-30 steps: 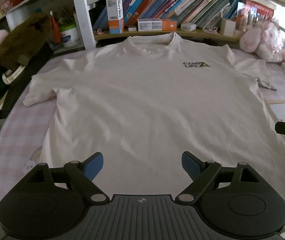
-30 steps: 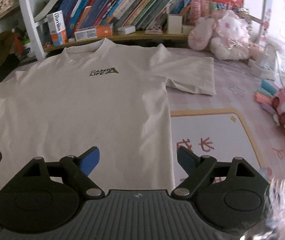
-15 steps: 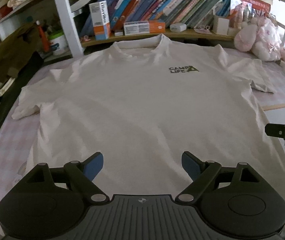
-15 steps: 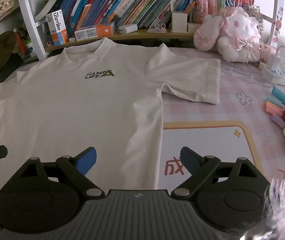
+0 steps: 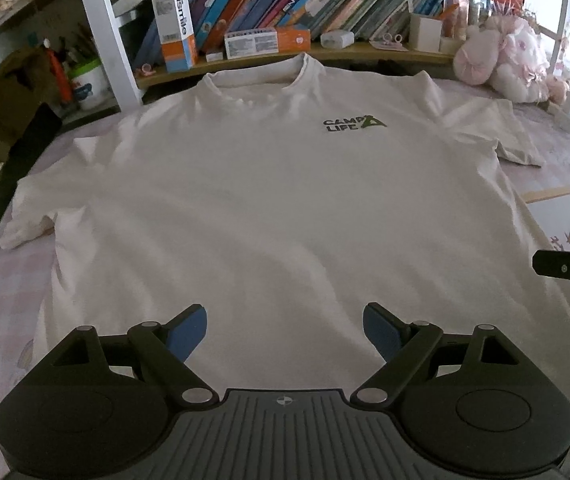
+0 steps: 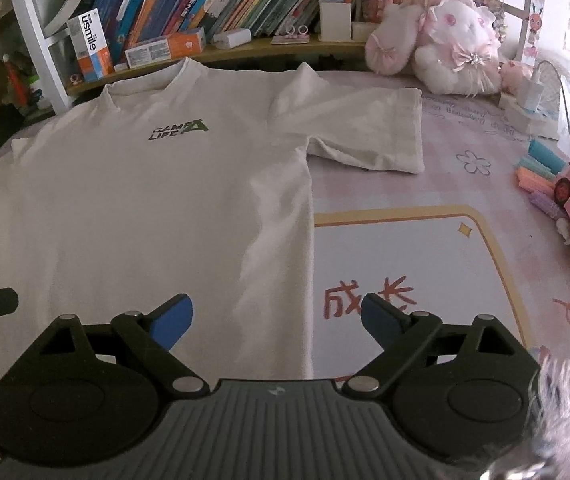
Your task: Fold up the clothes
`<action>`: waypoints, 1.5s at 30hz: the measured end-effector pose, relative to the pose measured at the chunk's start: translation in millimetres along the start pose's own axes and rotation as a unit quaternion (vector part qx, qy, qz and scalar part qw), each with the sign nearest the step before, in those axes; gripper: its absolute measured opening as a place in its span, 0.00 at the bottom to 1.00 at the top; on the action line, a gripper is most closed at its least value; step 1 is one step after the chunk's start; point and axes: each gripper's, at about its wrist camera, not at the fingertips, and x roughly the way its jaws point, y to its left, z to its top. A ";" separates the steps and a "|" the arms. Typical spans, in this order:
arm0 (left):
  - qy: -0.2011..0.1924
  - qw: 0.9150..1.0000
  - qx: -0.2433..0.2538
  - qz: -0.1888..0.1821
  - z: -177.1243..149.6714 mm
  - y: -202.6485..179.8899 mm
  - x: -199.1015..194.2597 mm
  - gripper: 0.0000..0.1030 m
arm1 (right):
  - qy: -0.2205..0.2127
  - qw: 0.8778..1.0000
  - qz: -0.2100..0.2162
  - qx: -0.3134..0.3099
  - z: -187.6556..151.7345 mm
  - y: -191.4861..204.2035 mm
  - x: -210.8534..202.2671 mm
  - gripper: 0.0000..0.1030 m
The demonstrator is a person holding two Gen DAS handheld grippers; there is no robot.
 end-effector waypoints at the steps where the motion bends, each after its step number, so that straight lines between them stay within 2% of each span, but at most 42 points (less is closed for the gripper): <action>1: -0.002 1.000 0.003 -0.003 0.1 4.3 0.1 0.85 | -0.002 1.000 -0.004 0.002 0.1 4.4 -1.1 0.89; 4: -0.010 1.000 0.005 -0.013 -0.2 20.2 -0.9 0.85 | -0.005 1.000 -0.012 0.004 0.8 20.8 -3.6 0.89; 9: -0.016 1.000 -0.015 -0.014 -2.6 60.4 -1.8 0.85 | -0.007 1.000 0.000 -0.022 -2.0 65.1 -5.7 0.89; 16: -0.030 0.998 -0.049 0.008 -3.7 136.0 1.2 0.85 | -0.025 0.996 0.026 -0.080 -6.7 137.4 -10.6 0.89; 19: -0.044 0.993 -0.103 0.019 -4.2 178.6 4.0 0.84 | -0.025 0.995 0.030 -0.090 -10.3 158.4 -12.6 0.89; 21: -0.052 0.986 -0.156 0.022 -5.2 207.5 6.9 0.81 | -0.024 0.995 0.028 -0.094 -12.0 169.6 -13.7 0.89; 22: -0.054 0.981 -0.184 0.020 -6.3 221.8 8.6 0.78 | -0.024 0.995 0.024 -0.094 -12.4 173.7 -14.4 0.89; 23: -0.054 0.976 -0.211 0.017 -6.7 234.9 11.4 0.70 | -0.024 0.995 0.019 -0.094 -12.7 177.3 -15.2 0.89; 24: -0.051 0.970 -0.238 0.015 -6.9 248.5 15.6 0.62 | -0.025 0.995 0.015 -0.093 -13.1 179.7 -16.4 0.89; 25: -0.048 0.963 -0.265 0.013 -7.2 262.0 19.8 0.59 | -0.025 0.995 0.011 -0.092 -13.4 182.0 -17.6 0.89; 27: -0.042 0.944 -0.328 0.005 -10.1 288.0 30.0 0.50 | -0.026 0.996 0.004 -0.090 -13.7 186.1 -19.8 0.89; 31: -0.028 0.896 -0.442 -0.037 -15.7 325.2 52.6 0.49 | -0.028 0.996 -0.011 -0.089 -15.6 189.3 -24.8 0.89; 34: -0.028 0.855 -0.514 -0.063 -19.5 339.8 66.3 0.49 | -0.030 0.995 -0.021 -0.088 -15.1 190.0 -27.8 0.89; 36: -0.030 0.827 -0.556 -0.074 -21.3 348.1 74.4 0.49 | -0.033 0.995 -0.030 -0.091 -14.6 190.9 -29.9 0.89; 38: -0.031 0.804 -0.589 -0.075 -22.9 356.5 81.1 0.49 | -0.036 0.994 -0.036 -0.094 -14.4 191.5 -31.7 0.89; 41: -0.031 0.772 -0.631 -0.070 -25.6 367.9 90.3 0.48 | -0.036 0.994 -0.043 -0.094 -15.1 189.5 -33.3 0.89; 43: -0.035 0.753 -0.653 -0.073 -29.9 372.7 94.9 0.44 | -0.035 0.994 -0.048 -0.091 -15.2 187.1 -33.5 0.89; 45: -0.038 0.744 -0.663 -0.075 -30.6 375.2 97.5 0.41 | -0.034 0.994 -0.052 -0.085 -15.1 183.9 -33.4 0.89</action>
